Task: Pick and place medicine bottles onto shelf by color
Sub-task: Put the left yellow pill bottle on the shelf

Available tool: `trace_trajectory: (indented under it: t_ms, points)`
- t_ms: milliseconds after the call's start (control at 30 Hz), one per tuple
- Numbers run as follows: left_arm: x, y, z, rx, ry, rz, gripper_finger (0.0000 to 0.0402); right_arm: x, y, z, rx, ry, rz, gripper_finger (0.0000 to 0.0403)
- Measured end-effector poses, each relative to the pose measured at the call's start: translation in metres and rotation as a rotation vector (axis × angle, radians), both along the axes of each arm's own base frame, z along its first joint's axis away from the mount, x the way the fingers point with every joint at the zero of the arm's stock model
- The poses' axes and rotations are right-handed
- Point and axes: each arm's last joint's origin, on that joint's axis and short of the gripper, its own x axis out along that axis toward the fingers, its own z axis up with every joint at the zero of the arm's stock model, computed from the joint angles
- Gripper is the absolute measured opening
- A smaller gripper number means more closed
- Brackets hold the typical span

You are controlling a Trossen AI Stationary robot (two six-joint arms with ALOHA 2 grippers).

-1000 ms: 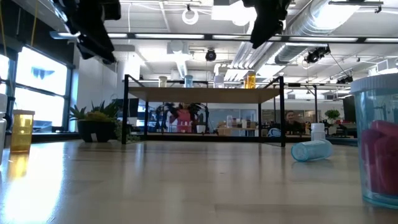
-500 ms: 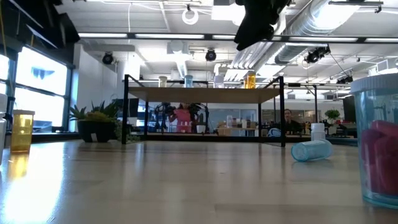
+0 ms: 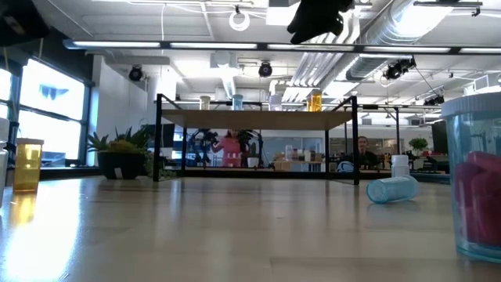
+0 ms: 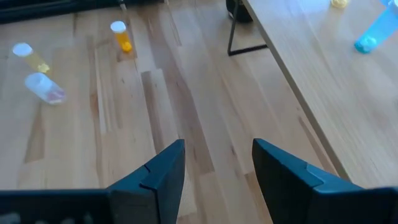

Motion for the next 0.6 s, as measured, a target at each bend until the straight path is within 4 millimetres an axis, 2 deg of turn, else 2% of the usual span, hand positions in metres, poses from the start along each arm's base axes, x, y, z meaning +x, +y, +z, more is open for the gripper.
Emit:
trace_trajectory:
  t_ms: [133, 367, 600]
  points:
    - [-0.002, -0.009, -0.004, 0.015, 0.018, -0.045, 0.0158, 0.000, 0.001, 0.000, 0.000, -0.006, 0.001, 0.0179]
    - [-0.001, -0.025, -0.015, 0.014, 0.090, -0.027, 0.0159, 0.000, 0.000, 0.000, -0.025, -0.005, -0.024, 0.0179]
    - [-0.001, -0.047, -0.027, 0.043, 0.111, -0.104, 0.0159, 0.000, 0.000, 0.000, -0.032, -0.003, -0.018, 0.0179]
